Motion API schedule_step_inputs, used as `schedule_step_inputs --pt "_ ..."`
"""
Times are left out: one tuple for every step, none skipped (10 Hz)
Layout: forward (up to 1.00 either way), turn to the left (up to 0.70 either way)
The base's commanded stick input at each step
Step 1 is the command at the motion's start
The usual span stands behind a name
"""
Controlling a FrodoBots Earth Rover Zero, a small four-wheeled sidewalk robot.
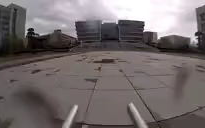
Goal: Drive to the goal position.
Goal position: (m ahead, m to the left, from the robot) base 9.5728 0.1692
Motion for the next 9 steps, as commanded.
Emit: schedule_step_inputs --pt "1.00 -0.07" --pt "1.00 0.00" --pt "1.00 0.00" --pt "1.00 0.00" --pt "1.00 0.00" --pt "1.00 0.00" --pt "1.00 0.00" --pt "1.00 0.00" --pt "1.00 0.00"
